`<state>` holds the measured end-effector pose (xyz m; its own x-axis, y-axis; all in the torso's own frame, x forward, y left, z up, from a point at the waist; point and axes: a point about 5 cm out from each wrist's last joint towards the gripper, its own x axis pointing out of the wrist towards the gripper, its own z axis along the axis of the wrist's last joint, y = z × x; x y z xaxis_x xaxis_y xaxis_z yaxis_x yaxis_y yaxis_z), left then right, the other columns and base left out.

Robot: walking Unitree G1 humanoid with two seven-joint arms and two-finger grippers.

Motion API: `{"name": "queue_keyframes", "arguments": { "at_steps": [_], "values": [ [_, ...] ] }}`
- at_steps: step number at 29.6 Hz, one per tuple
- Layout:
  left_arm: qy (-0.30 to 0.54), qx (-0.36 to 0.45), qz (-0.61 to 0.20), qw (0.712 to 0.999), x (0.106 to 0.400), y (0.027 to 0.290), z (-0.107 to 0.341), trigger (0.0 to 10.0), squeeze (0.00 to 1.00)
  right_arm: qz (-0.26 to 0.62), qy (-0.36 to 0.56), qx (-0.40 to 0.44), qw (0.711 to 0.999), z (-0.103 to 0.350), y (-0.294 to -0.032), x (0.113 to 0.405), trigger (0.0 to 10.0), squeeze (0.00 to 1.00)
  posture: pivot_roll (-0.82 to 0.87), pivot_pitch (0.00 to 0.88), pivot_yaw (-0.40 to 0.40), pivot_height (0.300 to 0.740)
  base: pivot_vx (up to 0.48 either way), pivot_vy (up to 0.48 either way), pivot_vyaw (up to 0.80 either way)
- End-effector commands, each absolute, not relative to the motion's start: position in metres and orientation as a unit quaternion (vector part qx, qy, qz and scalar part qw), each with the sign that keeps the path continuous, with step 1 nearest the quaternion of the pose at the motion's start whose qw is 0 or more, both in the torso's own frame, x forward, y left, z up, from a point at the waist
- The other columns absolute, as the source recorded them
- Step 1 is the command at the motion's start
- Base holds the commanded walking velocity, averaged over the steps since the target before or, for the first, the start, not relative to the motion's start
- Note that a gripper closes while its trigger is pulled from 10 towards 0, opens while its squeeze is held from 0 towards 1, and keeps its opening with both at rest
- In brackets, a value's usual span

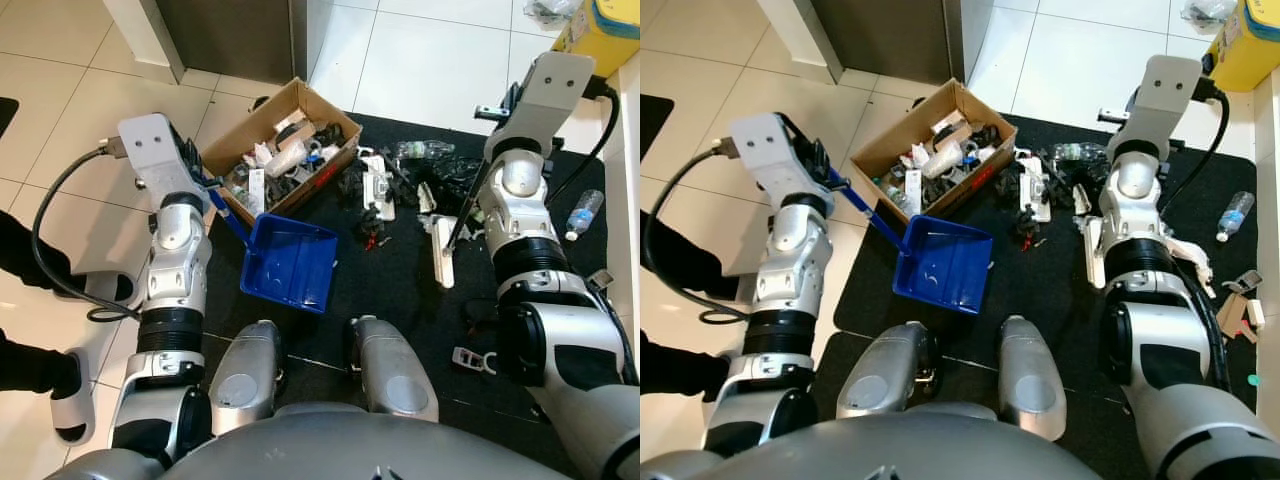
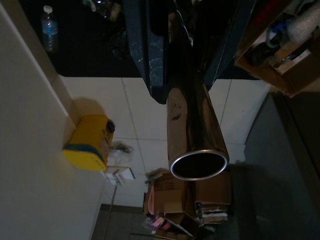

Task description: Sweep floor

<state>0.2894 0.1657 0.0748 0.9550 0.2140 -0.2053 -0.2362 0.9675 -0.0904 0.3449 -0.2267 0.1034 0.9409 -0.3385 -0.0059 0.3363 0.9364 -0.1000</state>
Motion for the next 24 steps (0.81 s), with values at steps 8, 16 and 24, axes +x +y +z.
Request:
{"name": "queue_keyframes", "arguments": {
  "at_steps": [8,16,24],
  "values": [
    [0.142,-0.073,0.07,0.985,0.294,0.135,0.069,10.0,0.0,-0.162,0.008,-0.041,0.986,0.1,-0.215,0.346,10.0,0.0,0.1,0.06,0.032,0.74,0.0,0.0,0.0],
    [0.137,-0.044,0.108,0.984,0.279,0.162,0.076,10.0,0.0,-0.155,0.02,-0.045,0.987,0.093,-0.214,0.344,10.0,0.0,0.1,0.059,0.03,0.74,0.0,0.0,0.0],
    [0.122,-0.004,0.141,0.982,0.267,0.187,0.075,10.0,0.0,-0.142,0.026,-0.047,0.988,0.092,-0.207,0.346,10.0,0.0,0.14,0.083,0.017,0.74,0.0,0.0,0.0]
  ]
}}
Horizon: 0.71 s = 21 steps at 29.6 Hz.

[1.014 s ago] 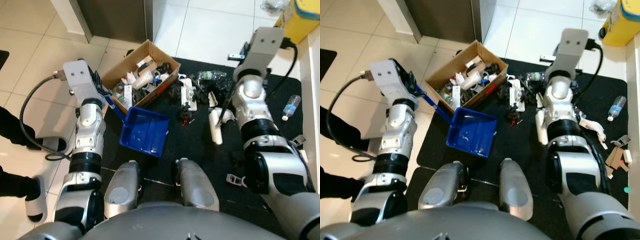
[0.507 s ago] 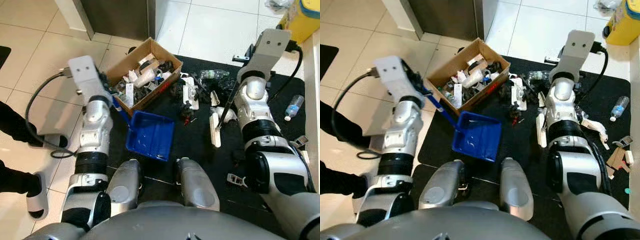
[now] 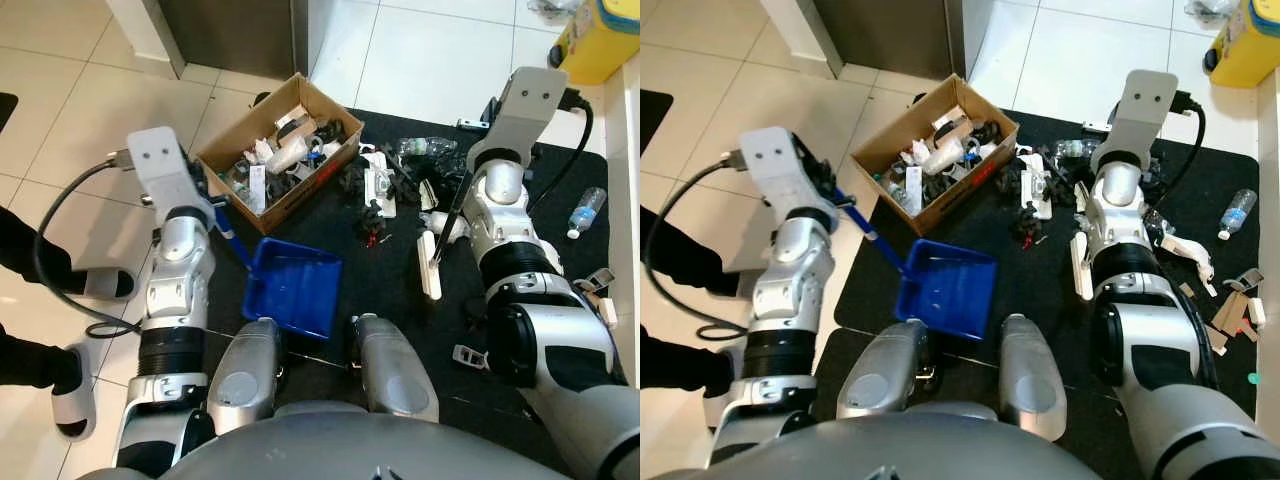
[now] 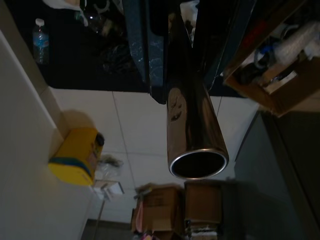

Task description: Sweep floor

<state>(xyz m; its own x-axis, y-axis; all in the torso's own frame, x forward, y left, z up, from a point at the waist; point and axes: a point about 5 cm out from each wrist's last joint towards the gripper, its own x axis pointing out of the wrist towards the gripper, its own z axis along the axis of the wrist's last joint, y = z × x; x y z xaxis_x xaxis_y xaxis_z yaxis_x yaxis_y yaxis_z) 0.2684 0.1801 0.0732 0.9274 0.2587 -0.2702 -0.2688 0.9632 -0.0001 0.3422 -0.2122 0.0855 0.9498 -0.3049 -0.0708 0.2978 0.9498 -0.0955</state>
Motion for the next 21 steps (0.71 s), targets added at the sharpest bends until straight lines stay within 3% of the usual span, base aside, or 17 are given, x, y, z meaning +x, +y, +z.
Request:
{"name": "queue_keyframes", "arguments": {
  "at_steps": [1,21],
  "values": [
    [0.119,-0.001,0.14,0.983,0.267,0.188,0.074,10.0,0.0,-0.14,0.027,-0.047,0.989,0.092,-0.206,0.347,10.0,0.0,0.14,0.083,0.017,0.74,0.0,0.0,0.0],
    [0.088,0.028,0.17,0.981,0.275,0.188,0.049,10.0,0.0,-0.085,0.001,-0.033,0.996,0.099,-0.187,0.353,10.0,0.0,0.11,0.149,-0.019,0.74,0.0,0.0,0.0]
  ]
}}
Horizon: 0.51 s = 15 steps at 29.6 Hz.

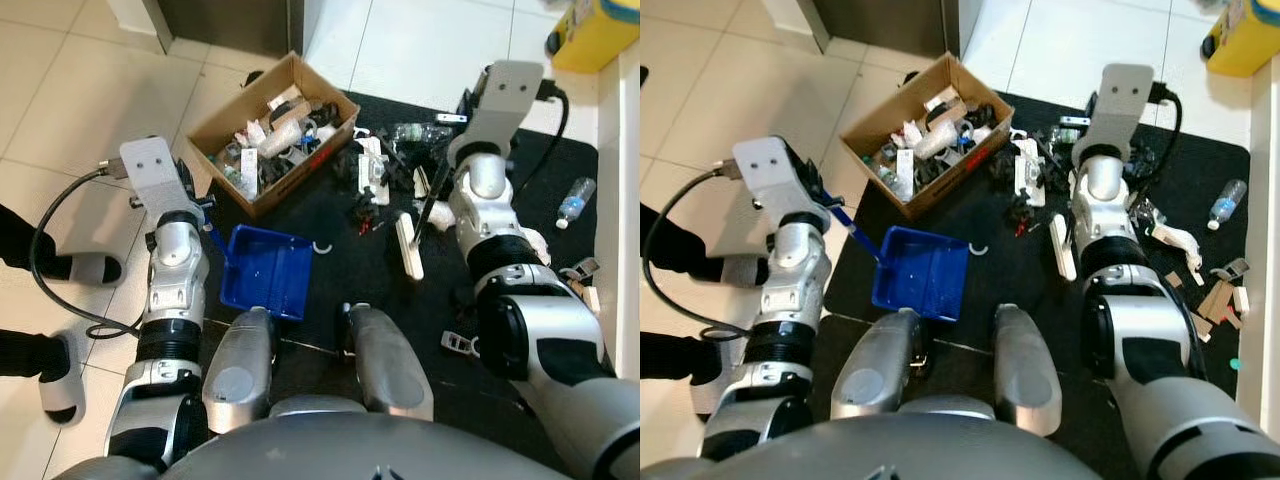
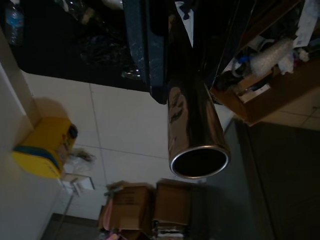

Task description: Sweep floor

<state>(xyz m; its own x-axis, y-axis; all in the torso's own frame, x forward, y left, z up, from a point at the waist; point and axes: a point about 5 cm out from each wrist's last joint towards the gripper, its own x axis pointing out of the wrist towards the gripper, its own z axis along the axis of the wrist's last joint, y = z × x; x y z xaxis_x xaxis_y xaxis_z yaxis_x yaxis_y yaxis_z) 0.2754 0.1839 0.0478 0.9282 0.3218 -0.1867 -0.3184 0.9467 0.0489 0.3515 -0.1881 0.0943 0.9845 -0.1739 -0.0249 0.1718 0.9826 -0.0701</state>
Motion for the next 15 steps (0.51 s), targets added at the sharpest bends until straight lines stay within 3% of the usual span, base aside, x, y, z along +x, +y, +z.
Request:
{"name": "queue_keyframes", "arguments": {
  "at_steps": [1,9,15],
  "values": [
    [0.082,0.033,0.167,0.982,0.275,0.188,0.05,10.0,0.0,-0.08,-0.001,-0.032,0.996,0.099,-0.186,0.353,10.0,0.0,0.11,0.153,-0.018,0.74,0.0,0.0,0.0],
    [0.058,0.042,0.17,0.983,0.275,0.192,0.053,10.0,0.0,-0.053,-0.005,-0.028,0.998,0.096,-0.184,0.349,10.0,0.0,0.11,0.154,-0.011,0.74,0.0,0.0,0.0],
    [0.063,0.052,0.162,0.983,0.278,0.185,0.047,10.0,0.0,0.0,0.016,-0.018,1.0,0.084,-0.158,0.346,10.0,0.0,0.1,0.151,-0.005,0.74,0.0,0.0,0.0]
  ]
}}
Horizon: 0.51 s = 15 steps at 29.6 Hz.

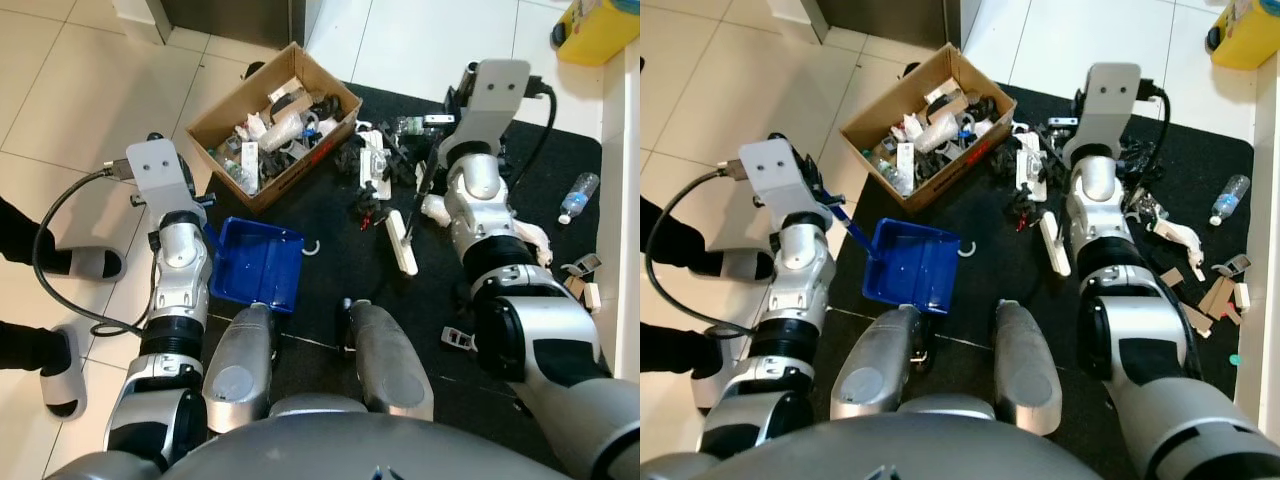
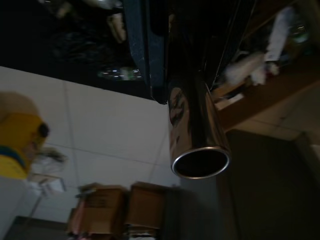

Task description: Sweep floor

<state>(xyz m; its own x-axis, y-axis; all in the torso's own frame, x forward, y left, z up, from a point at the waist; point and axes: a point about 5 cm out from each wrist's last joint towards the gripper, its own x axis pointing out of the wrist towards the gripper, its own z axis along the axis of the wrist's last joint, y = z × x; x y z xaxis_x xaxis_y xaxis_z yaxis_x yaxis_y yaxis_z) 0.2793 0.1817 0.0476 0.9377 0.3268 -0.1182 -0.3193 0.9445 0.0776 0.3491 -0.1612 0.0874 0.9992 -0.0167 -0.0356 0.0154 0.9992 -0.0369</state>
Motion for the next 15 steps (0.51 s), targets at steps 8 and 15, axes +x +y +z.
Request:
{"name": "queue_keyframes", "arguments": {
  "at_steps": [8,15],
  "values": [
    [0.067,0.054,0.148,0.985,0.277,0.177,0.042,10.0,0.0,0.06,0.047,0.003,0.997,0.072,-0.115,0.339,10.0,0.0,0.09,0.151,-0.005,0.74,0.0,0.0,0.0],
    [0.064,0.057,0.145,0.986,0.28,0.175,0.041,10.0,0.0,0.144,0.06,0.062,0.986,0.073,-0.072,0.329,10.0,0.0,0.09,0.151,-0.005,0.74,0.0,0.0,0.0]
  ]
}}
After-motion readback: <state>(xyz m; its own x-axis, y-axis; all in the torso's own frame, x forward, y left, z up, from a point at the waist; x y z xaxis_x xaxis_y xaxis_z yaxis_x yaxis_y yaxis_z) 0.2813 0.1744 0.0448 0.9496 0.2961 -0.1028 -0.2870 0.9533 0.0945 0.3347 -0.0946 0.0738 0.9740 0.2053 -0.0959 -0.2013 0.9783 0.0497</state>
